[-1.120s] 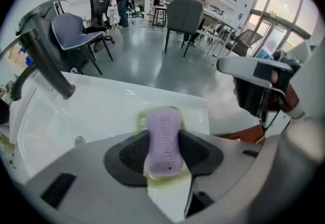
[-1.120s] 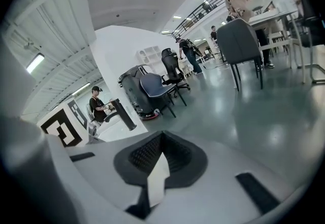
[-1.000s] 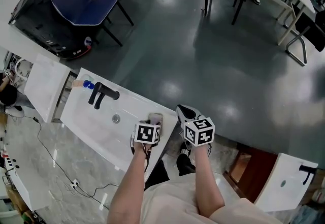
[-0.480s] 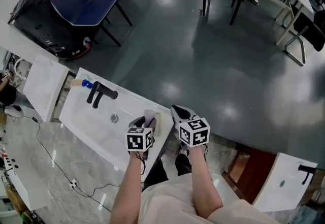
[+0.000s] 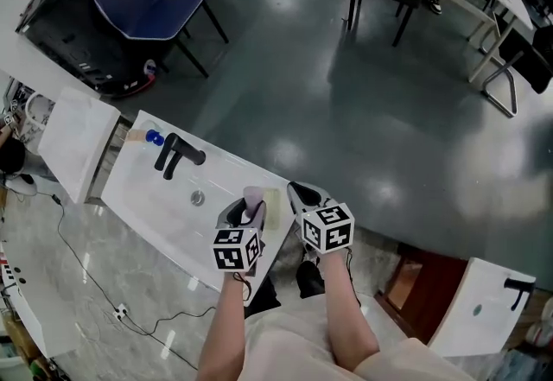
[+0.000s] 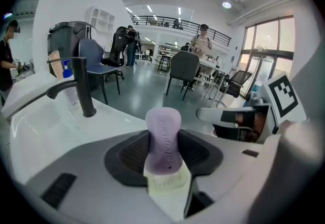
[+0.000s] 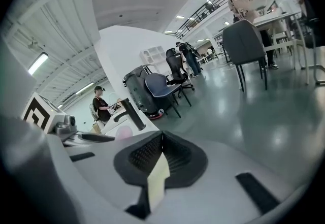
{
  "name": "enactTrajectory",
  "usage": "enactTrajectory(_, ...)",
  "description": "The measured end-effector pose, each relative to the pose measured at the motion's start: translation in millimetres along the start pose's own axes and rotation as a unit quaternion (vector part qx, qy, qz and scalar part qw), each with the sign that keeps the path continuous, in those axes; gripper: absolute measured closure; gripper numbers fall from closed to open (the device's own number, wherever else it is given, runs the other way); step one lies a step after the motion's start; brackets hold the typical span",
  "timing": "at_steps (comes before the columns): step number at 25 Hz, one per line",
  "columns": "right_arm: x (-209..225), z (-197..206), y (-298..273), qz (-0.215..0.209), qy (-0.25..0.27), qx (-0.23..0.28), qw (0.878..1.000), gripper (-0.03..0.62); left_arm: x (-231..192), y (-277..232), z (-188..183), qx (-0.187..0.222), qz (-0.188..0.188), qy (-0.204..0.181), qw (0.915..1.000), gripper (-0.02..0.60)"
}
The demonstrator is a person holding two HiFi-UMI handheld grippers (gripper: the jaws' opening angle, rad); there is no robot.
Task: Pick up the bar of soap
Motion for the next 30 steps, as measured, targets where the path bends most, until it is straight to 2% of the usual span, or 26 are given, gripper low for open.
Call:
enactTrajectory(5, -14.0, -4.5, 11.0, 0.002, 0.004, 0.012, 1.0, 0.589, 6.0, 12.4, -16.7, 0.037, 0.024, 0.003, 0.999, 0.398)
enactTrajectory(11, -21.3, -1.8, 23.9, 0.029, 0.005, 0.021, 0.999, 0.588, 6.0, 28.2, -37.1, 0.078, 0.047, 0.005, 0.9958, 0.399)
enactTrajectory(18, -25.8, -3.2, 31.5, 0.069, -0.015, 0.043, 0.997, 0.589, -3.7, 48.1, -45.1, 0.074, 0.072, -0.018, 0.9945, 0.399)
enactTrajectory(23, -33.5, -15.2, 42.4, 0.1, -0.005, 0.06, 0.993, 0.589, -8.6, 59.4, -61.8, 0.083, 0.109, -0.033, 0.9901, 0.399)
enactTrajectory(30, -43.4, -19.8, 67.2, 0.151, 0.026, 0.079, 0.985, 0.588, -29.8, 76.4, -79.8, 0.107, 0.132, -0.058, 0.9837, 0.399)
Point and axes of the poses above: the fingertips, and each gripper's own axes: y backward along the fingers, x to its right, z out of its underside, the point moved 1 cm from there along y, backward along the fingers, and after that the axes turned 7 degrees about x, right-handed, at the moved point
